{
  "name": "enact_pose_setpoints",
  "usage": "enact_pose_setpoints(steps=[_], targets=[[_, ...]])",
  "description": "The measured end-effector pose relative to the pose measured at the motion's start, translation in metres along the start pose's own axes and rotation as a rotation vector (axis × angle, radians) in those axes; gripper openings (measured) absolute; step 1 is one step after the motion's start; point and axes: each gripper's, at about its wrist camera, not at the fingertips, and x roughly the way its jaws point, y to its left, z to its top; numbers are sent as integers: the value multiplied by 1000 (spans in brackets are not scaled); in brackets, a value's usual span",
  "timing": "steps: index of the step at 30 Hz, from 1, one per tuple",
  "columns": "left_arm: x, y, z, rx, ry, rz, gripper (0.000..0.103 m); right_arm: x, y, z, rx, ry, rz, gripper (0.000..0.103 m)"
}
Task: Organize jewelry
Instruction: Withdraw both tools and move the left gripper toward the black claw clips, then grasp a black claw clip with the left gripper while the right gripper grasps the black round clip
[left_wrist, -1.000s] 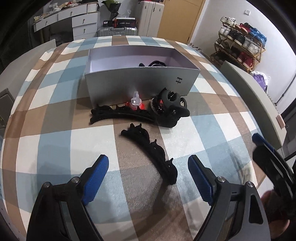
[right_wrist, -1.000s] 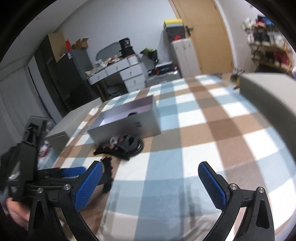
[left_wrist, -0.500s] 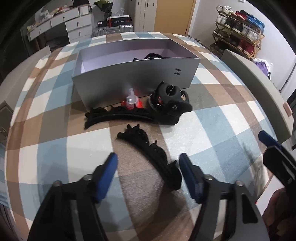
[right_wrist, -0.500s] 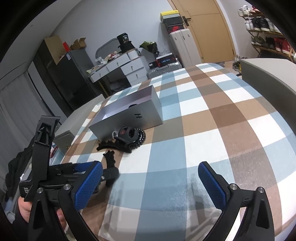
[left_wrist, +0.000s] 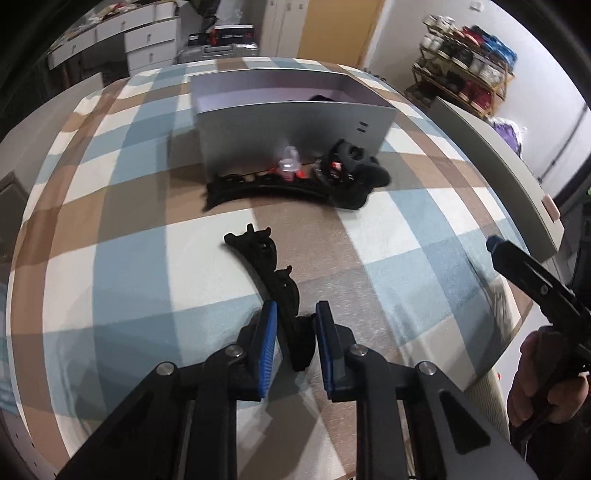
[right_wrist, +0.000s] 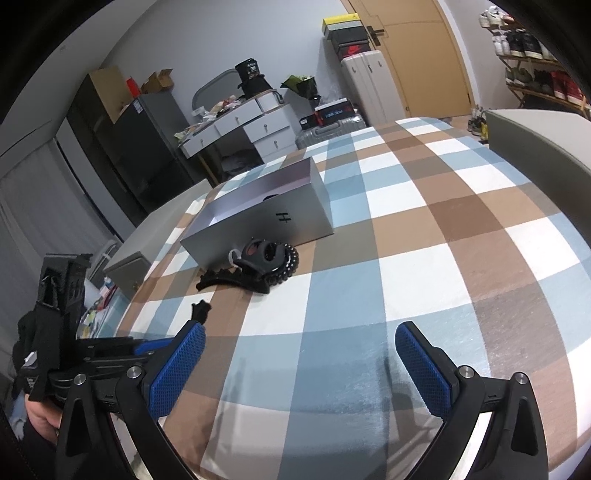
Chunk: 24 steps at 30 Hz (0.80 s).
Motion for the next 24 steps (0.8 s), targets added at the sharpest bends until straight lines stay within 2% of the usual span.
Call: enact_pose_setpoints(steps=[2,6,8,10,12,14,15,16,17,18,24], targets=[[1,0,2,-5,8,-11,16,0,1,-1,2,-2,0,103],[7,-3,11,-9,11,24,19,-1,1,-2,-2,-10,-5,103],[10,-7,15,-1,9,31,30,-1,2,-3,-4,-11,-6,103],[12,-10,16,1,4,55,52,-2,2,-3,-7,-15,-13,103],[14,-10,17,-4,-11,86,53,-4,2,-3,-8,-18,-11,103],[15,-10,17,0,-27,96,52,-5,2,-2,-9,-20,-11,103],[15,-9,16,6,-32,108,46,-5,2,-2,-10,-21,-13,103],[14,-9,16,14,-37,132,31,-5,1,-1,-9,-20,-15,103],[14,-8,15,29,-43,172,23,-5,1,-1,-6,-18,-14,103],[13,-6,14,41,-49,181,17,-4,1,0,-2,-14,-13,103],[10,3,16,98,-32,151,11,5,3,11,11,14,-9,103]])
